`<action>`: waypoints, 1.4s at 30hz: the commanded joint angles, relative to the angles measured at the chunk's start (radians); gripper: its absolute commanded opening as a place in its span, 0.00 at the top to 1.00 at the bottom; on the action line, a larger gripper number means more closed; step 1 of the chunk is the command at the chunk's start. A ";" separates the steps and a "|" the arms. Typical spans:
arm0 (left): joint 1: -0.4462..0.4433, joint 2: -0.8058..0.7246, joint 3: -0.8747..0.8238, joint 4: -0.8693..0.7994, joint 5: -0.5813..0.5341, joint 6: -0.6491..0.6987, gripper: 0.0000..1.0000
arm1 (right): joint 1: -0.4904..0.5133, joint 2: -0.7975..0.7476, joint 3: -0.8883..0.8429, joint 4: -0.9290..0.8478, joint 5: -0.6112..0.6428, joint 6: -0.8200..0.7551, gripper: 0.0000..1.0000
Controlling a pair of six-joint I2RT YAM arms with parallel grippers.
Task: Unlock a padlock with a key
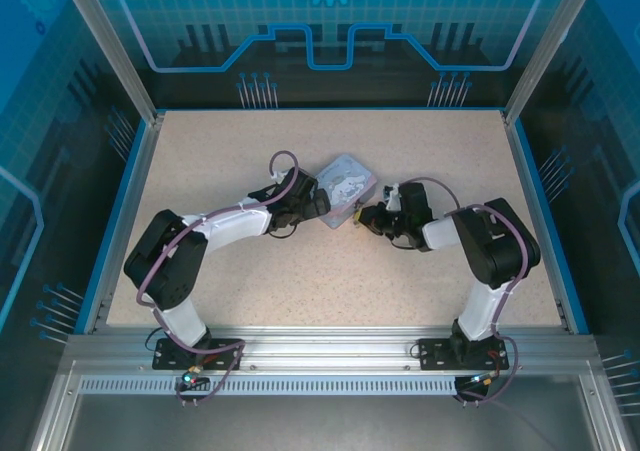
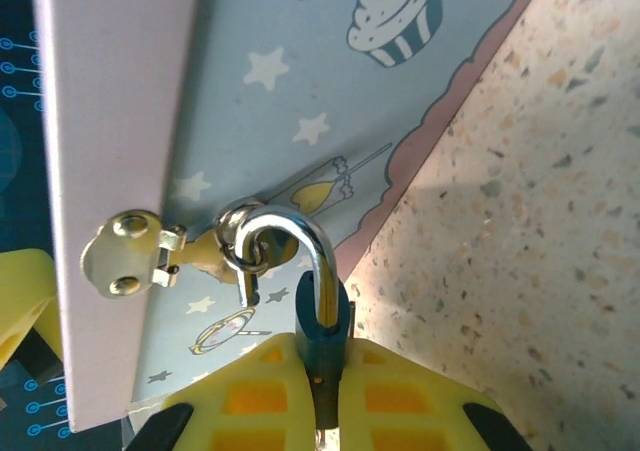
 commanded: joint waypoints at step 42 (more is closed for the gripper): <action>-0.008 0.099 0.030 -0.229 0.021 0.088 0.05 | -0.143 0.051 0.320 -0.489 -0.052 -0.305 1.00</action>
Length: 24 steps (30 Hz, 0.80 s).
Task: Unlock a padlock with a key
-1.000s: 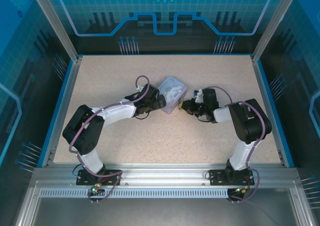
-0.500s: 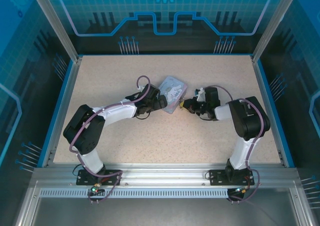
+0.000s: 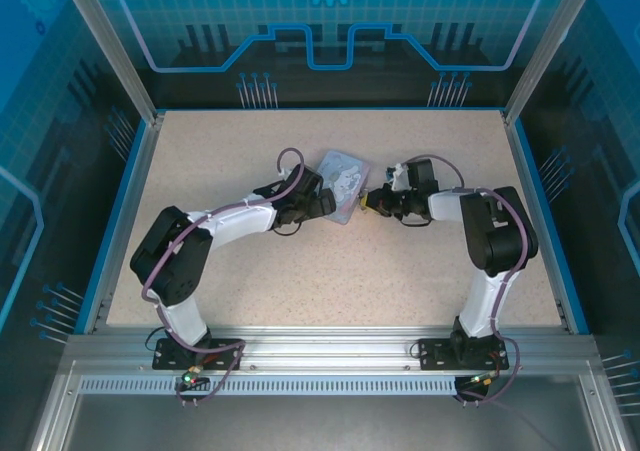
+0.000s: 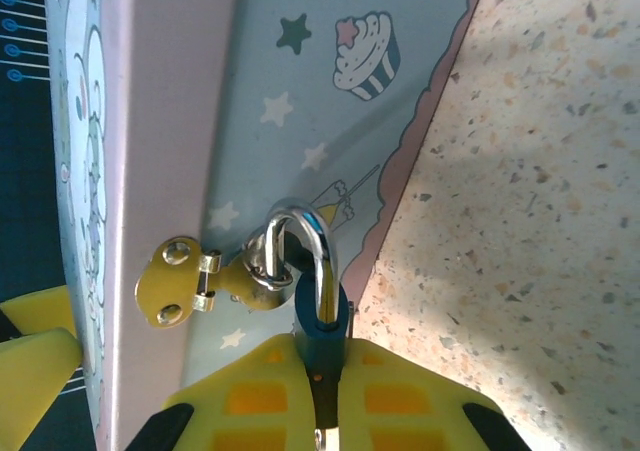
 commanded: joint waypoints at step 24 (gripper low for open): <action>-0.001 0.073 -0.035 -0.198 -0.008 0.042 0.05 | -0.106 0.093 -0.030 0.267 -0.044 0.340 1.00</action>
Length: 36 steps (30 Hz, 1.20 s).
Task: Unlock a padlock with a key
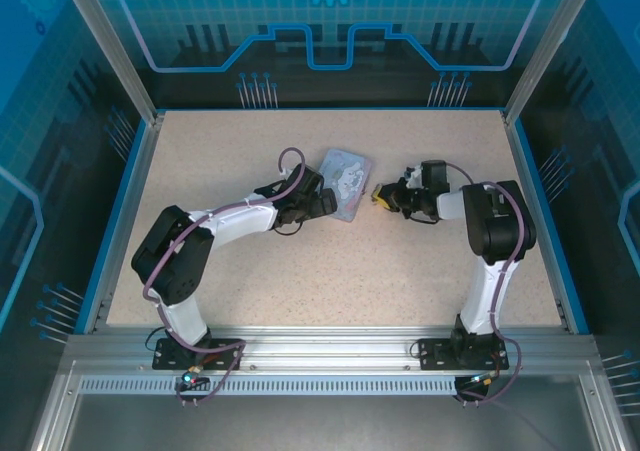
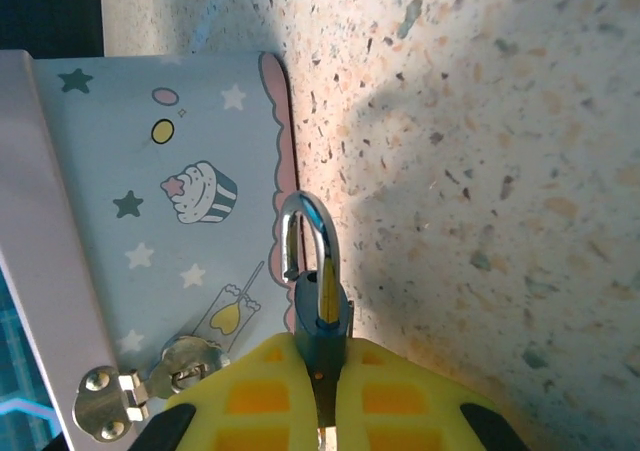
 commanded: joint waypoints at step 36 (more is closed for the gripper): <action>0.010 -0.186 0.054 -0.249 0.045 0.085 0.01 | -0.090 -0.503 -0.412 -0.263 0.098 -0.096 0.44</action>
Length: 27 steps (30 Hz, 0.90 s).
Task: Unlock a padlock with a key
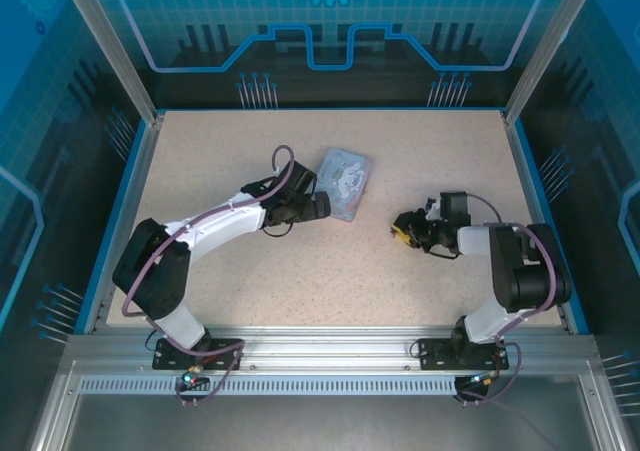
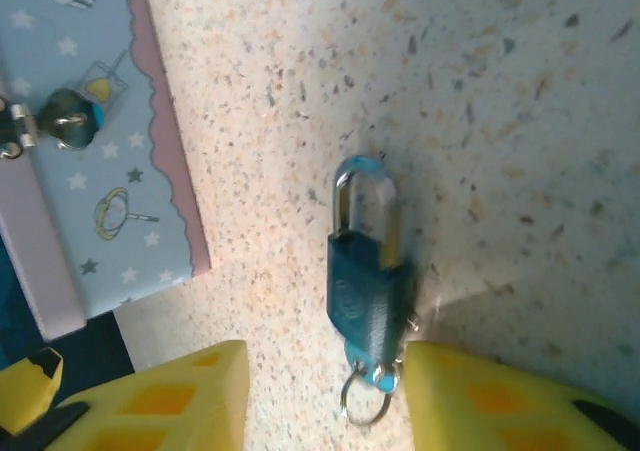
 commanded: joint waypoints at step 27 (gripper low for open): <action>0.120 -0.449 -0.263 0.280 -0.441 0.517 0.01 | -0.038 -0.448 0.230 -0.504 0.697 -0.304 0.00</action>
